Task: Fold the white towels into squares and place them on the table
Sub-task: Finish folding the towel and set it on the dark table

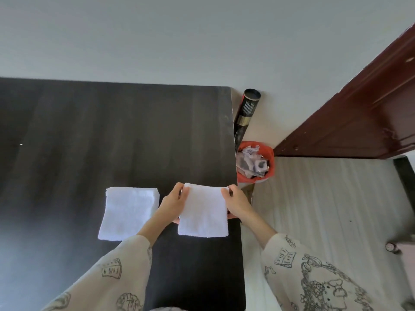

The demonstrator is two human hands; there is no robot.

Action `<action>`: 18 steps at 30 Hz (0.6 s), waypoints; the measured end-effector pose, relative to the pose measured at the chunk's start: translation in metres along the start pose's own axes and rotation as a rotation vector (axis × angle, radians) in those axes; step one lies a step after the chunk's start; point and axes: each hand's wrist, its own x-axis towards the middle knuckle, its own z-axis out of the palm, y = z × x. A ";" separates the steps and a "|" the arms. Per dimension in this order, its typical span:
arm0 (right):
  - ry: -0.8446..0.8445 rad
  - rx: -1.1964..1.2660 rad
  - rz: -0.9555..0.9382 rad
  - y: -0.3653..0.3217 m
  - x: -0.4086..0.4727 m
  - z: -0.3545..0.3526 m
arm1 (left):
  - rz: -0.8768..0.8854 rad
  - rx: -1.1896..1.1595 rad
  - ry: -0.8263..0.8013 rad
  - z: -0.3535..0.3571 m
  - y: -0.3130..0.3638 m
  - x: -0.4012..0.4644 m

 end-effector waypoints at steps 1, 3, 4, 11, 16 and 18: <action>0.010 -0.019 -0.008 0.001 0.001 0.001 | 0.003 0.022 0.000 0.001 -0.001 0.000; 0.019 -0.055 -0.020 0.003 0.003 0.002 | 0.005 0.047 -0.004 0.003 -0.003 -0.001; 0.021 -0.069 -0.024 0.004 0.005 0.003 | 0.005 0.056 -0.004 0.003 -0.004 -0.001; 0.036 -0.107 -0.034 0.006 0.007 0.005 | 0.006 0.080 -0.018 0.002 -0.002 0.000; 0.031 -0.114 -0.046 0.007 0.006 0.006 | 0.010 0.096 -0.050 -0.001 -0.002 -0.001; 0.024 -0.123 -0.038 0.008 0.005 0.006 | 0.021 0.105 -0.047 0.000 -0.004 -0.001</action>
